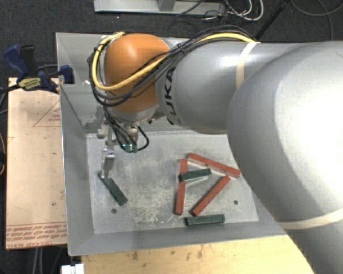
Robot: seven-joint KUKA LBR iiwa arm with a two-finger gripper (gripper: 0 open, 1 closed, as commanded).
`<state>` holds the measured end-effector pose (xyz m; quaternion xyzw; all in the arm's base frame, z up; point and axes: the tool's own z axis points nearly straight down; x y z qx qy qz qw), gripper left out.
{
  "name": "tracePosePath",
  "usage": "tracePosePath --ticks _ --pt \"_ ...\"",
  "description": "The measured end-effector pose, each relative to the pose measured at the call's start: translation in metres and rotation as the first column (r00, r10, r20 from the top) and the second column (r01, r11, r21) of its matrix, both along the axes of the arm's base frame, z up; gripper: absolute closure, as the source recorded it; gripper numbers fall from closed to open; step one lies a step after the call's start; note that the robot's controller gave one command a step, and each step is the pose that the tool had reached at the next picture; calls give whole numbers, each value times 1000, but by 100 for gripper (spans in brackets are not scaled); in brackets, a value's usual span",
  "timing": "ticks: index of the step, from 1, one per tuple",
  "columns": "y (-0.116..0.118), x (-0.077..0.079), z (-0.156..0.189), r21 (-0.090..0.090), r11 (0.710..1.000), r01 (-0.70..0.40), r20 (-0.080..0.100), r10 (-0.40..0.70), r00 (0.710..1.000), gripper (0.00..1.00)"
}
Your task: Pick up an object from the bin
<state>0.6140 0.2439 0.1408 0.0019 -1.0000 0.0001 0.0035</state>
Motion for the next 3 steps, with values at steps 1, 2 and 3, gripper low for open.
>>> tracePosePath --ticks 1,2,3 --pt "-1 2 5 2 1000 3 8 -3 1000 0" --pt "-8 -24 -17 3 997 -72 16 72 997 0" --pt "-18 -28 -63 5 958 -286 28 286 958 100"
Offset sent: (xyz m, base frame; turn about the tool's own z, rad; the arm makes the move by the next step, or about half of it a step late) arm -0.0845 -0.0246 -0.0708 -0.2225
